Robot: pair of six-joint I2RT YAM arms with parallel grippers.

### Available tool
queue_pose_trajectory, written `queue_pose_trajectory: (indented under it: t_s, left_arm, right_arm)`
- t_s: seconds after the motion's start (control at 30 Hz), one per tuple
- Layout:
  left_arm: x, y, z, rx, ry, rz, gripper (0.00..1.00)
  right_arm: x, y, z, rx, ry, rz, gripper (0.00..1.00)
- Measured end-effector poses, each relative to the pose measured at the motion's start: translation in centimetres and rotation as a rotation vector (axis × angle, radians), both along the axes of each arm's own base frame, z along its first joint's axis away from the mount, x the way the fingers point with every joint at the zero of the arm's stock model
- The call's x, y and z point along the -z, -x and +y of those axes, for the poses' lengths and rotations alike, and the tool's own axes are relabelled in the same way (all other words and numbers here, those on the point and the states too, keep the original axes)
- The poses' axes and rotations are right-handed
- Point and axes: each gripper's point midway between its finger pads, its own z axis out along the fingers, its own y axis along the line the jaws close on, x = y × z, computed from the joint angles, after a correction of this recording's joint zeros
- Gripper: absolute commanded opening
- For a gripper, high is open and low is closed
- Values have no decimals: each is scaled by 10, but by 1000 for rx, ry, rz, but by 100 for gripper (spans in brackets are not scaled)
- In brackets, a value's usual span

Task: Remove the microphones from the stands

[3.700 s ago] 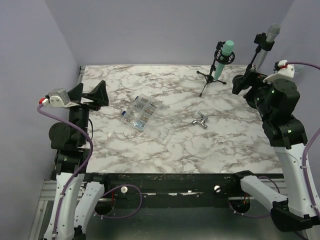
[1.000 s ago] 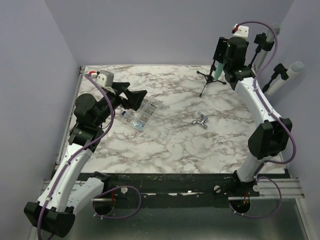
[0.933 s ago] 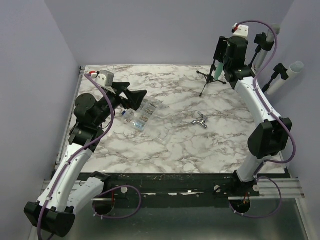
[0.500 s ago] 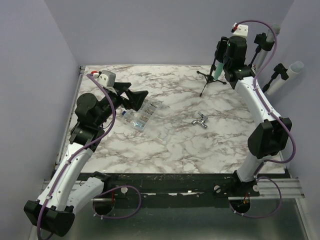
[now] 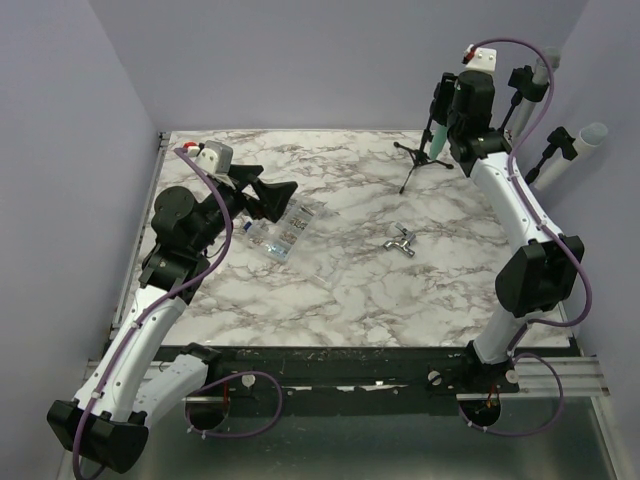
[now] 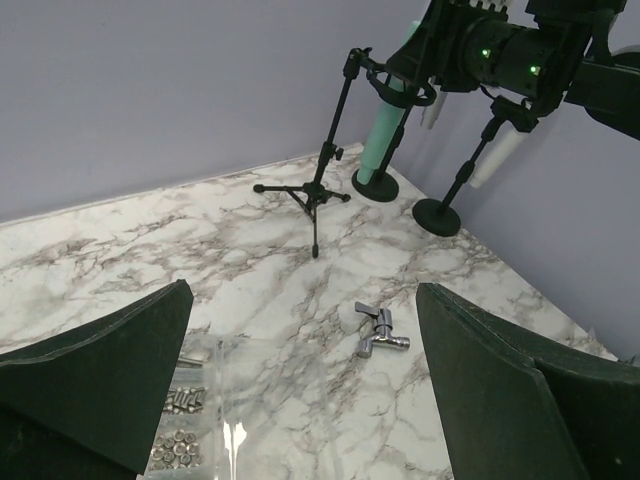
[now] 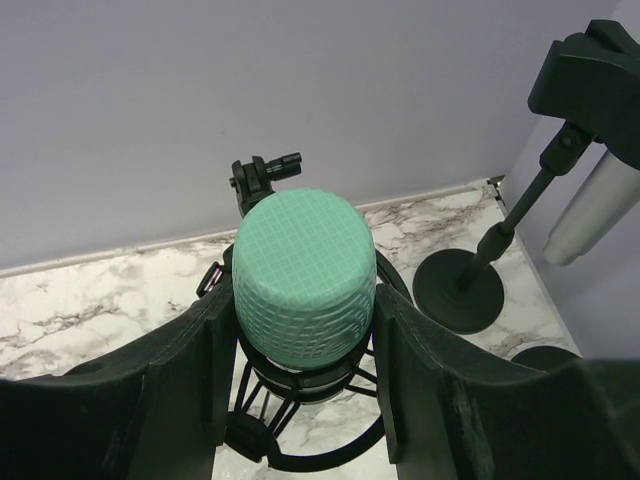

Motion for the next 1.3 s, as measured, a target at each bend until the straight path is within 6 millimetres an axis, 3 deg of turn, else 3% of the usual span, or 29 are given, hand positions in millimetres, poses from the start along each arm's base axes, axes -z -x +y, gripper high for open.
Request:
queue_pose_trajectory:
  t_s: [0.47, 0.5, 0.67, 0.83, 1.03, 1.3]
  left_arm:
    - [0, 1, -1, 1, -2, -1, 99]
    - [0, 1, -1, 2, -2, -2, 99]
    - [-1, 3, -3, 9, -4, -7, 98]
    - [0, 3, -3, 9, -9, -9, 99]
    - [0, 4, -5, 14, -12, -11, 99]
    - [0, 4, -5, 15, -13, -11, 98]
  right_arm:
    - [-18, 3, -1, -1, 0, -28, 22]
    - [-17, 4, -1, -1, 0, -27, 24]
    - [-14, 7, -1, -4, -5, -28, 55]
    - [-12, 11, -1, -6, -10, -29, 72]
    - [-22, 13, -2, -5, -15, -54, 81]
    - [-37, 27, -4, -7, -28, -86, 84]
